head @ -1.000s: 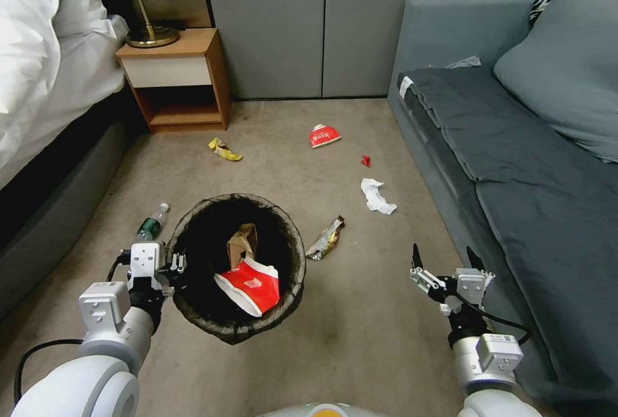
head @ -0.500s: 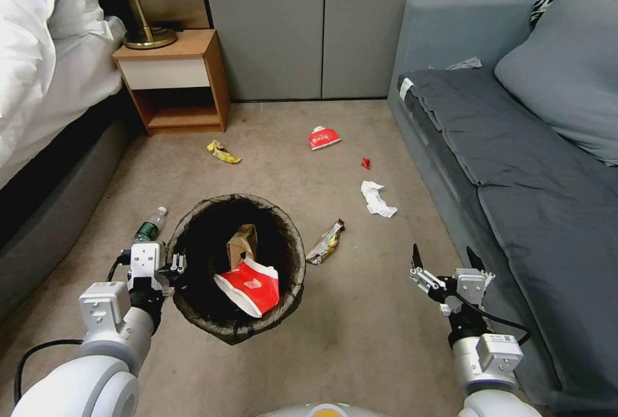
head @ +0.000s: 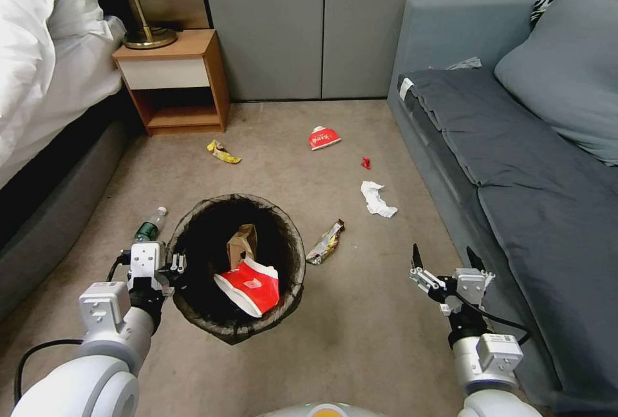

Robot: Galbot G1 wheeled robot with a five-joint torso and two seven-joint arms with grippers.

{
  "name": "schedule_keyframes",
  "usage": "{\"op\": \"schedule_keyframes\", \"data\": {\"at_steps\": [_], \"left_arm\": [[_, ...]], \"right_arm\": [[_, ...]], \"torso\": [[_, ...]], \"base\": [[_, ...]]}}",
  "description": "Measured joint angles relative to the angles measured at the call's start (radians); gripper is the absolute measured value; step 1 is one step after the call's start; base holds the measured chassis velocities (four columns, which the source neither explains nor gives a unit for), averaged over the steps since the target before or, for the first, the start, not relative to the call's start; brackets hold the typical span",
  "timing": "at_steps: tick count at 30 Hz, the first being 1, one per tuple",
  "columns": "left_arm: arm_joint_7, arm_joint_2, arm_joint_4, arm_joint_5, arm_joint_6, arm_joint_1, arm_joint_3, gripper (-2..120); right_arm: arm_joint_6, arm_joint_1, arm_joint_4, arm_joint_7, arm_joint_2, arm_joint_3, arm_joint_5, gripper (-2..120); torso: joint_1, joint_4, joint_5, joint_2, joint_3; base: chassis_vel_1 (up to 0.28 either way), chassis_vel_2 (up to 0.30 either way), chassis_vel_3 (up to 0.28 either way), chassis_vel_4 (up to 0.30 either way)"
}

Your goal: Pick up the trash bin, then pick up the garbage from the floor and place it into the trash bin.

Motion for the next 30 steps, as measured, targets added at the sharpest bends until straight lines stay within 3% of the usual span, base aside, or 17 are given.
{"op": "schedule_keyframes", "data": {"at_steps": [21, 30], "left_arm": [[0.000, 0.000, 0.000, 0.000, 0.000, 0.000, 0.000, 1], [0.000, 0.000, 0.000, 0.000, 0.000, 0.000, 0.000, 1]], "right_arm": [[0.000, 0.000, 0.000, 0.000, 0.000, 0.000, 0.000, 100], [0.000, 0.000, 0.000, 0.000, 0.000, 0.000, 0.000, 100]], "torso": [[0.000, 0.0000, 0.0000, 0.000, 0.000], [0.000, 0.0000, -0.0001, 0.000, 0.000]], "base": [[-0.002, 0.001, 0.001, -0.003], [-0.121, 0.116, 0.131, -0.114]]}}
